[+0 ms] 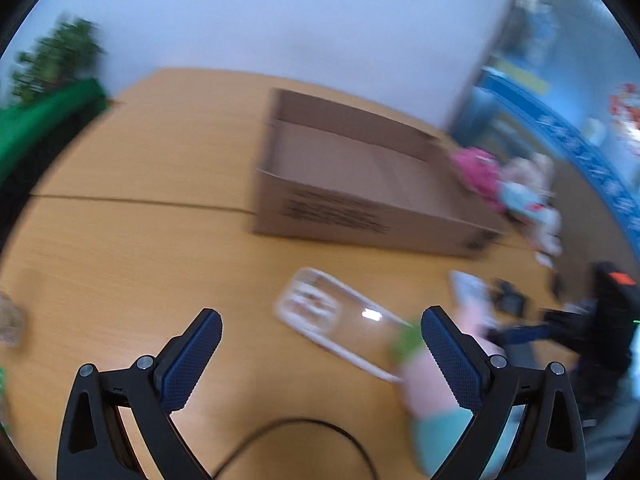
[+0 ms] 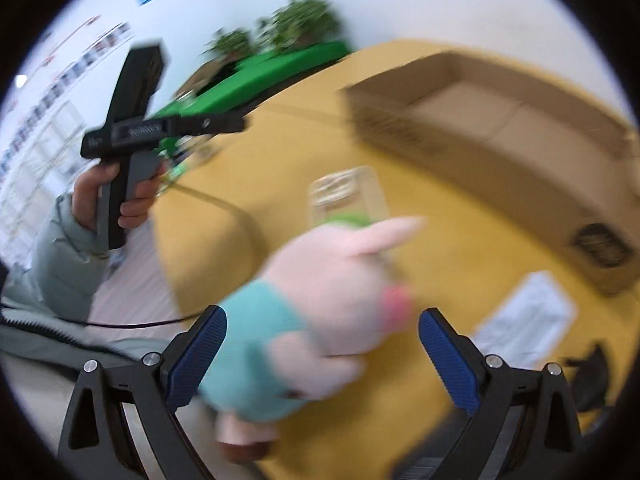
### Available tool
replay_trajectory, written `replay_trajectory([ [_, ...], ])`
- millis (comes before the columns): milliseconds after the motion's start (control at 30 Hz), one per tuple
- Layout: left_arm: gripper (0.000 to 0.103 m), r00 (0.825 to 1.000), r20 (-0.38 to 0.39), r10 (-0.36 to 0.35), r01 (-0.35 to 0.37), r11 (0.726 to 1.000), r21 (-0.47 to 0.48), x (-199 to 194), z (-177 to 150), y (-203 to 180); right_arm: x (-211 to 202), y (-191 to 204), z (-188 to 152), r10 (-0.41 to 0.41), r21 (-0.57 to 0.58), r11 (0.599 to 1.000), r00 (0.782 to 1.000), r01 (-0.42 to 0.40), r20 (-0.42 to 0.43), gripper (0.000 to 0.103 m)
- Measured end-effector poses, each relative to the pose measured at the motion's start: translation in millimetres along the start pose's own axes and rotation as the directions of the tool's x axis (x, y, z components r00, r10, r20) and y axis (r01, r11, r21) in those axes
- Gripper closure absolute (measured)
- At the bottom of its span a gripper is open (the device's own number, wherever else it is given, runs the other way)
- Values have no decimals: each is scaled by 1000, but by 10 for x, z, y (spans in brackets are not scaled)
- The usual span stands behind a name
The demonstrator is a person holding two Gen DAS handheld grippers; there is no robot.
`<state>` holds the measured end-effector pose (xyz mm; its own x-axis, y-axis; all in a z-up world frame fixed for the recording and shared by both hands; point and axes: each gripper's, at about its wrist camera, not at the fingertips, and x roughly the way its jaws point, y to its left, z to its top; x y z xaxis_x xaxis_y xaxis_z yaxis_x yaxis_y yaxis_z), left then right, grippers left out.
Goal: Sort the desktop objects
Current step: 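Move both grippers to the pink pig plush with green hair, then close both grippers on the pig plush and lift it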
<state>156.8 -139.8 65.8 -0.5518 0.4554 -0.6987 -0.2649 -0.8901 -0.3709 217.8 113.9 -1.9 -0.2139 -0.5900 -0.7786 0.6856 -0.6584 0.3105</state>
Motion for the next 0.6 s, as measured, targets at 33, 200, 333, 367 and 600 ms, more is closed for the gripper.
replay_trajectory([
  [33,2,997,-24,-69,69,998,-6,39,-50,-81,67,29,-17,19,7,1000,1000,-18,-20,5],
  [200,3,927,-207,-312,290,948,-131,515,-303,-382,203,110,-219,53,110,993,998,-48,-46,5],
  [333,13,882,-262,-391,351,918,-185,736,-397,-464,138,155,-380,63,156,986,997,-56,-38,6],
  [367,17,871,-276,-407,363,911,-197,790,-401,-465,145,172,-408,64,159,986,997,-56,-42,6],
  [600,41,880,-311,-358,313,931,-185,932,-448,-611,178,211,-478,73,144,987,996,-66,-48,6],
])
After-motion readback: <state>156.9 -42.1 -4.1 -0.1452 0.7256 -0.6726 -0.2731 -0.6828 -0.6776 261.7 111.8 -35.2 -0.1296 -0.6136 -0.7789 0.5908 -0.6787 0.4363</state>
